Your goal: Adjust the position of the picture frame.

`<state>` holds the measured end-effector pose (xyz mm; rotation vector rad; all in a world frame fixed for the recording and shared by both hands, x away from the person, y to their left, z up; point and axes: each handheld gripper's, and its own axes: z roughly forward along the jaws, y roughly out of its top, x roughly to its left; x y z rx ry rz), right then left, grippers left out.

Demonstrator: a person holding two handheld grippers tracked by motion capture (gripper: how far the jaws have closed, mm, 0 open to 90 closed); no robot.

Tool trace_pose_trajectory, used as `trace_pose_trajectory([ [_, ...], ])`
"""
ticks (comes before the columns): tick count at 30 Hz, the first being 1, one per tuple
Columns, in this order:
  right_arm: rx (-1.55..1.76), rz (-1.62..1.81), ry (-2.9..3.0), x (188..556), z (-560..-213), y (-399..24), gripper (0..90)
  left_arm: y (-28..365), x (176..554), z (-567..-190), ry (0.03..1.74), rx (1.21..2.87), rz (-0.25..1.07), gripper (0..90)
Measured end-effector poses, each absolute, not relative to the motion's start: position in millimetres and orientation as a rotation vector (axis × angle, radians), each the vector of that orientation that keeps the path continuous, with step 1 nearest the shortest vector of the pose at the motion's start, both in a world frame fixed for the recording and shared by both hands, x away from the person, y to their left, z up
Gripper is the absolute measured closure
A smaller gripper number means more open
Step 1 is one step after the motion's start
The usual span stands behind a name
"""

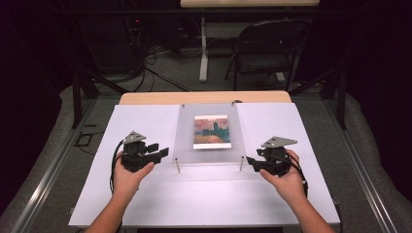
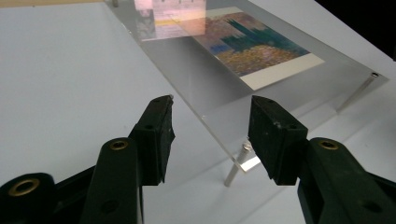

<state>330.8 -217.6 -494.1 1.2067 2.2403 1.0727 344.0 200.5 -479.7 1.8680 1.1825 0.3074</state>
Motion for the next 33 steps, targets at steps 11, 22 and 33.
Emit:
trace_pose_trajectory([
  [11,1.228,1.089,2.207,366.7,-484.5,-219.0,47.0,199.0,385.5,-476.6,1.236,1.882,0.296,47.8],
  [22,1.322,1.08,2.207,428.5,-489.4,-214.7,45.0,193.6,441.6,-478.1,1.358,1.81,0.257,48.0],
  [33,1.391,1.118,2.207,475.9,-492.4,-204.1,46.6,184.9,483.6,-482.2,1.378,1.83,0.153,46.8],
])
